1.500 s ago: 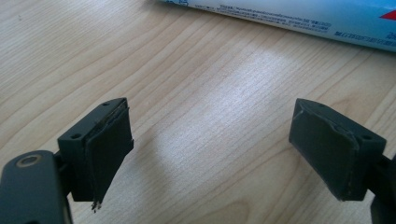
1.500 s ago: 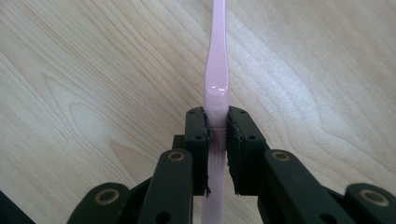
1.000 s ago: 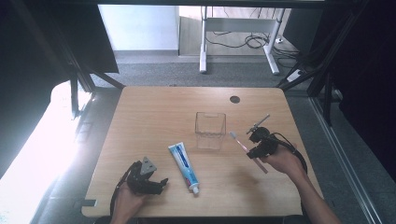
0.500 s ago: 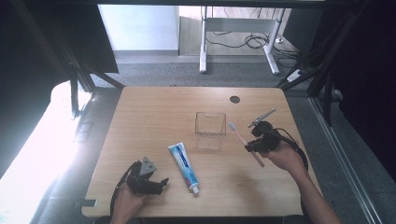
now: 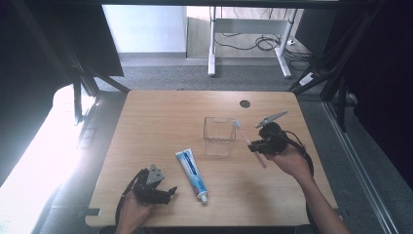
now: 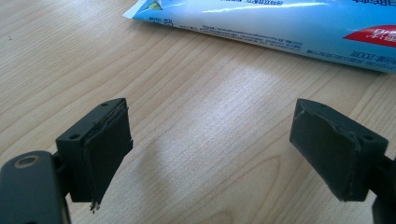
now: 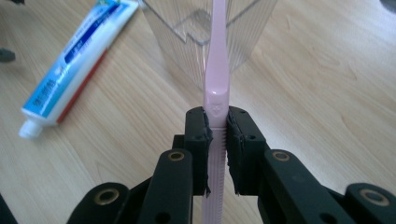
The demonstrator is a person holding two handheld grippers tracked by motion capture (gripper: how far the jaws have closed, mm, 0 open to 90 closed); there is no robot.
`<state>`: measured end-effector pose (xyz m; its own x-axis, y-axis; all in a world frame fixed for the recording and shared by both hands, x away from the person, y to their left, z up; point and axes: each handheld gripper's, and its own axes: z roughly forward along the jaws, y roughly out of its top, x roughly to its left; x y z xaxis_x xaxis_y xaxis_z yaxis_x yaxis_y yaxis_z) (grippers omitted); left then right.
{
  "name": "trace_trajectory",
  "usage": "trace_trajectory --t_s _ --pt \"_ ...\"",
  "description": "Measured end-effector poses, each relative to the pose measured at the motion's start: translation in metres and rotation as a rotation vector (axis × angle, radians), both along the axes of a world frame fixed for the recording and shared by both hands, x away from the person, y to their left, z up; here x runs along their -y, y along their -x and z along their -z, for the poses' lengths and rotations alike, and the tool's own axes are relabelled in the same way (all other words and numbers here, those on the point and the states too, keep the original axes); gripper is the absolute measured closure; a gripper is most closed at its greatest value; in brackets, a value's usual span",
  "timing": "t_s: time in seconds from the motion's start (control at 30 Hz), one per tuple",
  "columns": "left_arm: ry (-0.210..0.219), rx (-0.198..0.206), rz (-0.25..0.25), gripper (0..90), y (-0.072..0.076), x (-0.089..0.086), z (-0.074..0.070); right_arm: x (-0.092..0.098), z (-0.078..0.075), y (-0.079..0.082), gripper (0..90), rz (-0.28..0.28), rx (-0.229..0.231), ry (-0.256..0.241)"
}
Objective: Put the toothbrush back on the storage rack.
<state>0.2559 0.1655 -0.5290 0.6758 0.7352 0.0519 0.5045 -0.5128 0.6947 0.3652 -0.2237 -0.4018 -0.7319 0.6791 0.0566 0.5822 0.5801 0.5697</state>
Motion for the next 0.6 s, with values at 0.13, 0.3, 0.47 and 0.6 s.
trace_trajectory --t_s 0.13,0.3,0.47,0.6 --pt "0.000 0.003 0.005 12.9 0.000 0.001 0.000 -0.005 -0.001 -0.002 79.5 0.002 0.022 -0.019" --pt "-0.002 0.006 0.006 12.9 0.000 0.001 -0.001 -0.011 -0.004 -0.005 79.5 0.004 0.039 -0.046" --pt "-0.011 0.006 0.016 12.9 0.000 0.001 -0.001 -0.018 -0.007 -0.007 79.5 -0.002 0.056 -0.063" --pt "-0.012 0.004 0.018 12.9 0.000 0.001 0.000 -0.023 -0.010 -0.009 79.5 -0.005 0.075 -0.079"
